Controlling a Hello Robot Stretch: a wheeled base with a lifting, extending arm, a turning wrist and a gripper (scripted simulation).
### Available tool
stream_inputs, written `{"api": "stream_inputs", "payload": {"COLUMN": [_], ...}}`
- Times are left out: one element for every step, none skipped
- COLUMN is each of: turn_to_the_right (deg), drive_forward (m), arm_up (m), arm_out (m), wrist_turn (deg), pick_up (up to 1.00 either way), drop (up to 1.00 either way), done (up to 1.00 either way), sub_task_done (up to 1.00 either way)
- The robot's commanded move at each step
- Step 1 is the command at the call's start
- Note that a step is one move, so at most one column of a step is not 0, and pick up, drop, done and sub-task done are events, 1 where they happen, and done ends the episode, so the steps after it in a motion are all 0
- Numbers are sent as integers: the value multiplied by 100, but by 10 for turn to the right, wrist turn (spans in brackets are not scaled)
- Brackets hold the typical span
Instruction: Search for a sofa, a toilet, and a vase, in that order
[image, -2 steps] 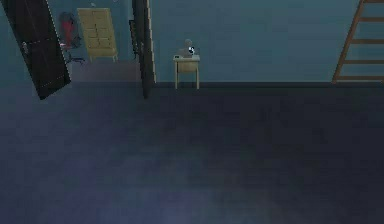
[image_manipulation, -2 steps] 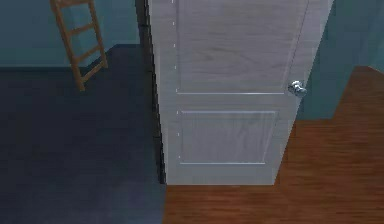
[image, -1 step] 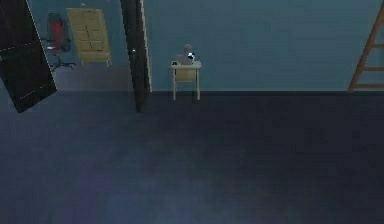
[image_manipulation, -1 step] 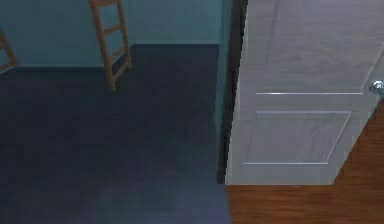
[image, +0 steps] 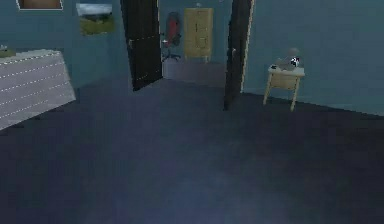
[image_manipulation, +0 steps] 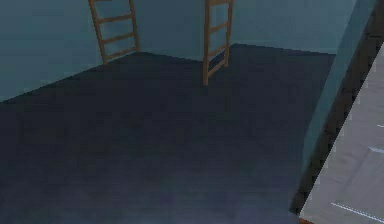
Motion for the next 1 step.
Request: {"api": "stream_inputs", "payload": {"turn_to_the_right": [0], "drive_forward": [100], "arm_up": [0], "arm_out": [0], "wrist_turn": [0], "pick_up": [0], "drop": [0], "done": [0], "sub_task_done": [0]}}
